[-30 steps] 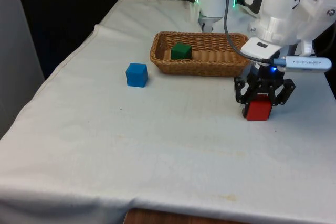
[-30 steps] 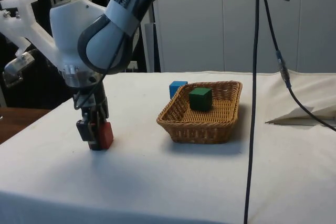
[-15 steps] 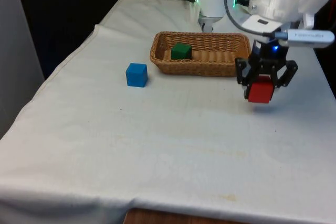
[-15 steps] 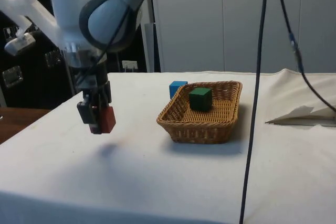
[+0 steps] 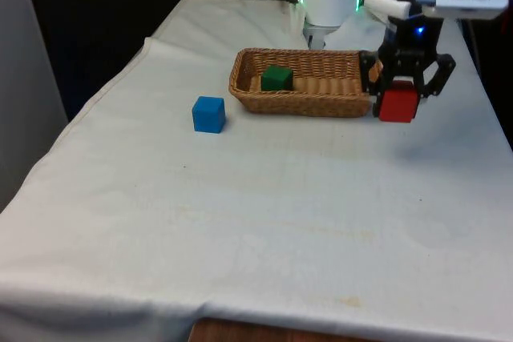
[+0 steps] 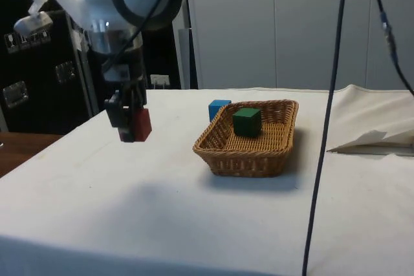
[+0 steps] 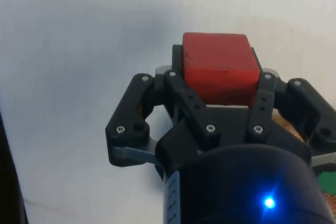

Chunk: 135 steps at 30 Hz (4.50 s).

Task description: Pick up exactly two blocks and place them into the basket.

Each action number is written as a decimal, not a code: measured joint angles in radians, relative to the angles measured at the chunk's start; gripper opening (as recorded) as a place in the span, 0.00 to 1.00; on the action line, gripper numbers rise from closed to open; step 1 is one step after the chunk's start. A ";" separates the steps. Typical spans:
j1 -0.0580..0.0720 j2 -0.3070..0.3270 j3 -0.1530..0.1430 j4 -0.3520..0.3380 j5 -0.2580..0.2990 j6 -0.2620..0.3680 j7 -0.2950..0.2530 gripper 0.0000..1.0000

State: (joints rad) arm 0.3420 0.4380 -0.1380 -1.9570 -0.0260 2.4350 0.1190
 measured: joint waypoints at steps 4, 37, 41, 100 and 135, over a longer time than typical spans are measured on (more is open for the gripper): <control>0.000 -0.037 -0.002 -0.035 -0.003 0.000 -0.001 0.01; -0.002 -0.363 -0.072 -0.399 -0.064 0.061 -0.055 0.01; -0.002 -0.384 -0.075 -0.428 -0.065 0.065 -0.056 0.01; -0.002 -0.239 -0.090 -0.715 -0.065 0.461 -0.050 1.00; -0.002 -0.443 -0.099 -0.545 -0.065 0.134 -0.042 1.00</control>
State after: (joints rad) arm 0.3400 -0.0050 -0.2370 -2.5020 -0.0910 2.5690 0.0770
